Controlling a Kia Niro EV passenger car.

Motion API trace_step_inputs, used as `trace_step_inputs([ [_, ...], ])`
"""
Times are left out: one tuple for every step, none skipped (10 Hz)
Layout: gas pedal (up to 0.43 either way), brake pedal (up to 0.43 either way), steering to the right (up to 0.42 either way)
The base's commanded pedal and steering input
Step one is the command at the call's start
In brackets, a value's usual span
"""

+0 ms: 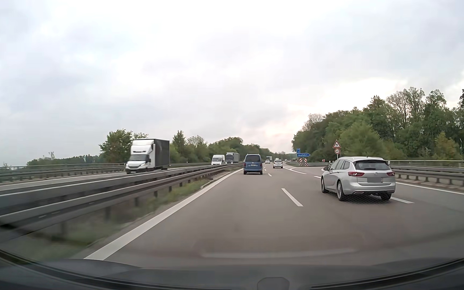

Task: Follow the waypoints while adhering to traffic rules and regulations

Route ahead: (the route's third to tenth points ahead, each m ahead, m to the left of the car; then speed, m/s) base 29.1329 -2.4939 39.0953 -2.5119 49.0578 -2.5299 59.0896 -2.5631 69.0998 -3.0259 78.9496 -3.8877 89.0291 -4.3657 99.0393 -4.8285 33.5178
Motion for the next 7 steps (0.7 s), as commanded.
trace_step_inputs([
  [0.35, 0.0, 0.008],
  [0.35, 0.0, 0.007],
  [0.35, 0.0, 0.006],
  [0.35, 0.0, 0.005],
  [0.35, 0.0, 0.006],
  [0.339, 0.0, 0.005],
  [0.339, 0.0, 0.005],
])
